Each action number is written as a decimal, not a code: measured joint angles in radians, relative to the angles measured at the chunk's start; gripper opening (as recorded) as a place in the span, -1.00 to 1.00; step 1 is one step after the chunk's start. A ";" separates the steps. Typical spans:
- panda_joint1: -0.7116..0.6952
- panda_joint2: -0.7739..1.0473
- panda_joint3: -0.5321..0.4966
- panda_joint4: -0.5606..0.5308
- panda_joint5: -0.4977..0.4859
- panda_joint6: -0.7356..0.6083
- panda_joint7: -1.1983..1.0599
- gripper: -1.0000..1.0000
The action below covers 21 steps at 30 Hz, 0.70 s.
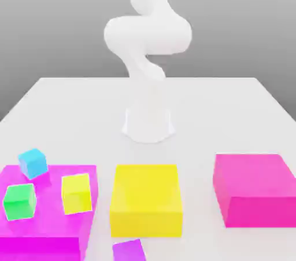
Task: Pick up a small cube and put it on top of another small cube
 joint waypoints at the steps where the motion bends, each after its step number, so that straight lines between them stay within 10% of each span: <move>1: 0.007 0.039 -0.009 -0.001 0.005 0.012 -0.016 0.00; 21: 0.064 0.767 -0.101 -0.025 0.108 0.238 -0.312 0.00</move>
